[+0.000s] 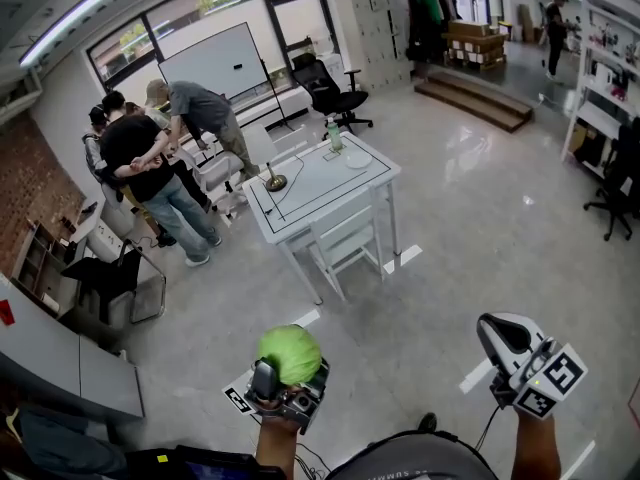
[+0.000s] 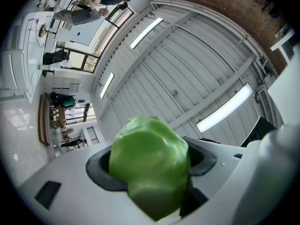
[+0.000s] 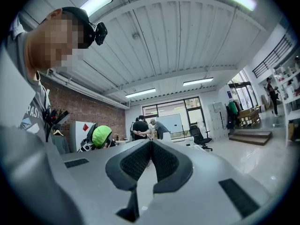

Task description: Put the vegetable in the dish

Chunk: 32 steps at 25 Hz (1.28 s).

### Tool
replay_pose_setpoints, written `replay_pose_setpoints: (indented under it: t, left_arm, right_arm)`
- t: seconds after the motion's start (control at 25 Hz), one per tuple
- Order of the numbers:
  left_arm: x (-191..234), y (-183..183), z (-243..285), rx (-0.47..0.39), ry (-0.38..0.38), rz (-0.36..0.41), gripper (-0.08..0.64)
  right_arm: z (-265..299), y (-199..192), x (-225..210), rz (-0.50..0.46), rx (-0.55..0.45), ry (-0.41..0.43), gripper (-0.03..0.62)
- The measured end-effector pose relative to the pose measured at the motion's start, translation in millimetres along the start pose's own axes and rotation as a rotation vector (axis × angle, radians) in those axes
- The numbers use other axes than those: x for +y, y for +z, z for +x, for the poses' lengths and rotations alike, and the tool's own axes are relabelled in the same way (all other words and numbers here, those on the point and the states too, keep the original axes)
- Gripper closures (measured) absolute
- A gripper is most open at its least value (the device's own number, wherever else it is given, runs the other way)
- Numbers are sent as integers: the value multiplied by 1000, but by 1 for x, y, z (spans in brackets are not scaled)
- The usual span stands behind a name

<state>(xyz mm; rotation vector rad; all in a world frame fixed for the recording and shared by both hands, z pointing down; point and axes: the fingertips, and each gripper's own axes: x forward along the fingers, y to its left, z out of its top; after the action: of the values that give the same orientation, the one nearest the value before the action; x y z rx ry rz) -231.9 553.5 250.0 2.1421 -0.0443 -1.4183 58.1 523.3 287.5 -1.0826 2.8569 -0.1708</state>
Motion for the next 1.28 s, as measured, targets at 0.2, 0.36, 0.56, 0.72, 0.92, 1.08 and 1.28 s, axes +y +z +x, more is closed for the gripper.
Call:
replay_pose_setpoints:
  t: [0.2,0.36,0.56,0.72,0.92,1.08,1.28]
  left_arm:
    - [30,-11,23,-12,-8,32,232]
    - [52,-24,35,-20,-4,61,232]
    - [75,-28,45,-27,8,58,232]
    - [95,-17,52,-13,13,55,232]
    - [120,9,61,9,13,36,232]
    - [136,35,69,33,-7,23,232]
    - [154,66,70,52,-21,1,231]
  right_arm:
    - [3,4,-42,-5,-6,30,586]
    - [6,5,-70,-14,-5,61,586]
    - [16,6,-91,0,-2,82,586]
    - [32,4,-106,9,-5,76,586]
    - [57,2,-117,17,-5,49,586]
    - [84,7,-124,6,-13,17,586]
    - [116,8,-124,-11,-21,-8,586]
